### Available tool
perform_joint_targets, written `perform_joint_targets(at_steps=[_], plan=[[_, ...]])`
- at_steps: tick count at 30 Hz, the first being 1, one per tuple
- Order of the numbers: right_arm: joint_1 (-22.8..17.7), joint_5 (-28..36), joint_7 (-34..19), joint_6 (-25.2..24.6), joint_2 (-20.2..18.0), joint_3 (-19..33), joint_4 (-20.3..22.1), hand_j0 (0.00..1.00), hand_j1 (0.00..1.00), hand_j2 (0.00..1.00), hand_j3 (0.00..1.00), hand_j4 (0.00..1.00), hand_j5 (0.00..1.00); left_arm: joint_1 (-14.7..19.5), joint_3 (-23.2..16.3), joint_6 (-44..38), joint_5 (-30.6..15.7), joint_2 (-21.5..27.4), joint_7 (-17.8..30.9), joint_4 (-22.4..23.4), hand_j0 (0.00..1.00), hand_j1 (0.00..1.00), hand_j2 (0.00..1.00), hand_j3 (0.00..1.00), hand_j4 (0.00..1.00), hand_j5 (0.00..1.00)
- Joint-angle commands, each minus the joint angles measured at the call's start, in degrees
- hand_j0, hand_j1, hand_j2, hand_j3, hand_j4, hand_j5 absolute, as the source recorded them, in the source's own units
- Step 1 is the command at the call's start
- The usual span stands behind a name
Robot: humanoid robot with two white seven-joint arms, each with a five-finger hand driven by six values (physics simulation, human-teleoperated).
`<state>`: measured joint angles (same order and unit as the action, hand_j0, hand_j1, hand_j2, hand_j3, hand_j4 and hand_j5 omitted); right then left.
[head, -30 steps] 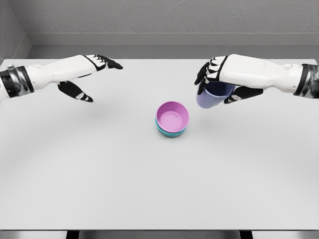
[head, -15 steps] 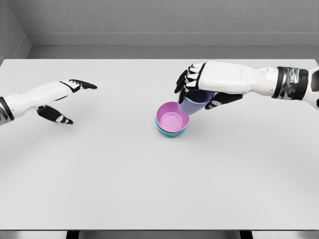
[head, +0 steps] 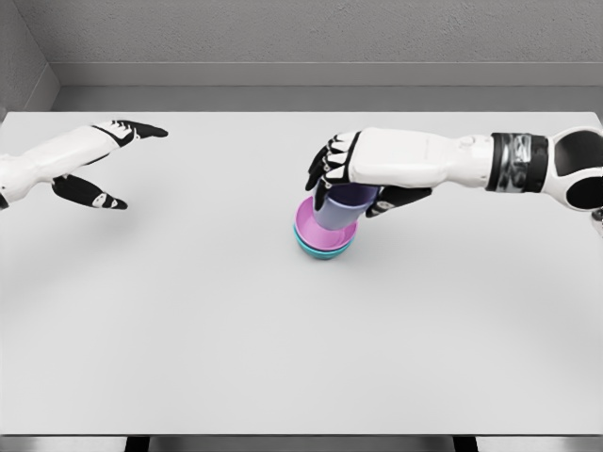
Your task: Stacking bowl and cup with both arms
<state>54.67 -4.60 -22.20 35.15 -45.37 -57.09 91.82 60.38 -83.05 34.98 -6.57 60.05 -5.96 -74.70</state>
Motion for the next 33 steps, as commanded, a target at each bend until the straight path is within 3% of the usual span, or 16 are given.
perform_joint_targets(at_steps=[1, 23, 30, 33], plan=[[0.00, 0.38, -0.21, -0.15, 0.46, -0.22, -0.07, 0.58, 0.58, 0.58, 0.58, 0.58, 0.58, 0.00, 0.26, 0.02, -0.29, 0.07, -0.02, -0.01, 1.00, 1.00, 1.00, 1.00, 1.00, 1.00], [0.35, 0.38, -1.09, -0.15, 2.66, -0.22, -1.65, 0.58, 0.58, 0.58, 0.58, 0.58, 0.58, -0.44, 0.96, 0.02, 0.15, -0.10, 0.51, 0.43, 1.00, 1.00, 1.00, 1.00, 1.00, 1.00], [0.70, 0.38, -1.44, -0.15, 3.45, -0.48, -3.84, 0.59, 0.59, 0.59, 0.59, 0.59, 0.59, -0.44, 0.96, 0.02, 0.24, -0.10, 0.60, 0.43, 1.00, 1.00, 1.00, 1.00, 1.00, 1.00], [0.70, 0.38, -1.44, -0.15, 3.54, -0.57, -4.02, 0.59, 0.59, 0.59, 0.59, 0.59, 0.59, -0.44, 1.14, 0.02, 0.15, -0.10, 2.45, 0.25, 1.00, 1.00, 1.00, 1.00, 1.00, 1.00]])
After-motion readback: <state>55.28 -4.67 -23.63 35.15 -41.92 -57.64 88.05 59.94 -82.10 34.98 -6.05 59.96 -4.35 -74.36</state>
